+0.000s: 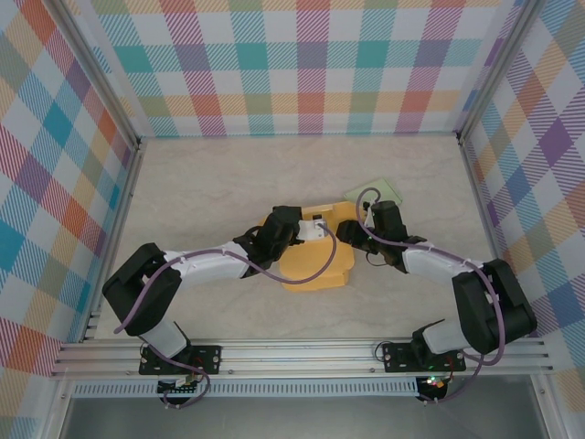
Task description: Fold the paper box
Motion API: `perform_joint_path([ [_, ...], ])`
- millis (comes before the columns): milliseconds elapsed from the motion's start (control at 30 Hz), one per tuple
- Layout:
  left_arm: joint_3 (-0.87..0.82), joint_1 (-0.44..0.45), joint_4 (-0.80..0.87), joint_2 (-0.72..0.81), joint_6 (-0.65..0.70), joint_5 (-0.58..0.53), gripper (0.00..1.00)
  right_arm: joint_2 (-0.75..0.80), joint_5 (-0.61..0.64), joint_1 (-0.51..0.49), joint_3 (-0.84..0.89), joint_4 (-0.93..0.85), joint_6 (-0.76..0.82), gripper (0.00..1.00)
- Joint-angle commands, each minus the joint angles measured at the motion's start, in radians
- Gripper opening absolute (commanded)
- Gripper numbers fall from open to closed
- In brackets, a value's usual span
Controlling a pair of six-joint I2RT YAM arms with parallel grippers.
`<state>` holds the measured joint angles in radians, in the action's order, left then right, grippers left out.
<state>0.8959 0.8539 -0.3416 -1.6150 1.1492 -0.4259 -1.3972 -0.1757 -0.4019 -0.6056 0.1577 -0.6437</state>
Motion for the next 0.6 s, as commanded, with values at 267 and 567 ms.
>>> perform_joint_path([
  [267, 0.047, -0.007, 0.006, -0.036, -0.054, -0.003, 0.00, 0.014, 0.000, -0.053, 0.030, 0.201, -0.177, 0.49],
  [567, 0.019, -0.008, -0.025, -0.016, -0.063, 0.019, 0.00, -0.147, -0.022, -0.066, 0.008, 0.274, -0.221, 0.43],
])
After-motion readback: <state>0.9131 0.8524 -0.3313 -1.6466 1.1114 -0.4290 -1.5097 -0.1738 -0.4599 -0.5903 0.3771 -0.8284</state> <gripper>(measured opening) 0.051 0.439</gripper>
